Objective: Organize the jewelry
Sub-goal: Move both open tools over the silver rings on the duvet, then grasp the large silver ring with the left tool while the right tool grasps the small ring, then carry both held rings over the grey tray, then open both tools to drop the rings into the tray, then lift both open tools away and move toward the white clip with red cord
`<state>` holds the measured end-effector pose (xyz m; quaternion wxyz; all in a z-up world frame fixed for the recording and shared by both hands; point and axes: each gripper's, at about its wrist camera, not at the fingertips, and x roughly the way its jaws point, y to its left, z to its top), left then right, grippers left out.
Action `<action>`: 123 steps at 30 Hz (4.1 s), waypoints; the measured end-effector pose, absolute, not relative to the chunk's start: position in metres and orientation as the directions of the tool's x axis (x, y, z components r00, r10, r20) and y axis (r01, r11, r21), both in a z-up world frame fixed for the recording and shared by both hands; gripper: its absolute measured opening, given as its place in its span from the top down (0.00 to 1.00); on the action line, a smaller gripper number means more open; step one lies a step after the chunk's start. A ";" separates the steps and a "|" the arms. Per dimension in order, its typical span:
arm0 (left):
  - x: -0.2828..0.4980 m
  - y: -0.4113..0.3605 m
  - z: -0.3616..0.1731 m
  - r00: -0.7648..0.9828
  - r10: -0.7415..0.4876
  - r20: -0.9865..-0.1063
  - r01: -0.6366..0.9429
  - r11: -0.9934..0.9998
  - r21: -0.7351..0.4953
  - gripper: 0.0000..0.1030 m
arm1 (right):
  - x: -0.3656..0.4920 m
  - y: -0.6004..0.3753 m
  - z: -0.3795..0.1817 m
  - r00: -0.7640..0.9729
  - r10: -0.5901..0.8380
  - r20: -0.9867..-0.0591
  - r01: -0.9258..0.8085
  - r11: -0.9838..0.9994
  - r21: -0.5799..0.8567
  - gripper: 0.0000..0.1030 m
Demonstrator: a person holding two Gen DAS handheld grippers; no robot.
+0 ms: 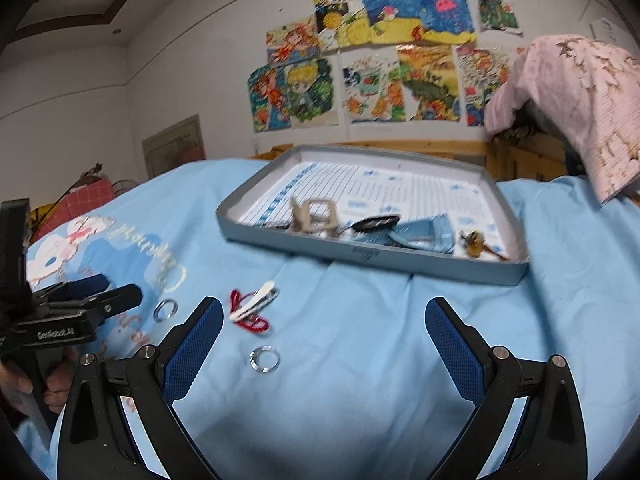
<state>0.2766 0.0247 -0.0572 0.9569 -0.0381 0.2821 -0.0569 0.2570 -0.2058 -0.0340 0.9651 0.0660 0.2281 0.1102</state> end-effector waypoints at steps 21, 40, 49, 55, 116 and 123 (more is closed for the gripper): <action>0.292 0.012 -0.078 0.742 -0.271 -0.613 0.239 0.961 -0.136 0.57 | 0.267 -0.162 -0.056 0.724 0.388 -0.570 -0.398 0.910 0.115 0.62; 0.297 -0.001 -0.086 0.698 -0.249 -0.671 0.247 0.964 -0.100 0.95 | 0.275 -0.158 -0.065 0.683 0.382 -0.623 -0.382 0.913 0.142 0.81; 0.289 -0.006 -0.069 0.698 -0.269 -0.664 0.276 0.956 -0.098 0.95 | 0.273 -0.161 -0.062 0.697 0.394 -0.599 -0.382 0.911 0.156 0.96; 0.277 -0.027 -0.043 0.694 -0.252 -0.675 0.340 0.941 -0.002 0.95 | 0.270 -0.168 -0.056 0.718 0.410 -0.563 -0.380 0.908 0.177 0.96; 0.288 -0.017 0.032 0.913 -0.148 -0.381 0.113 0.987 -0.112 0.00 | 0.299 -0.239 0.013 0.929 0.222 -0.295 -0.155 0.960 0.234 0.21; 0.217 -0.003 0.040 0.942 -0.114 -0.317 0.082 0.990 -0.113 0.00 | 0.228 -0.237 0.031 0.961 0.157 -0.229 -0.098 0.964 0.248 0.10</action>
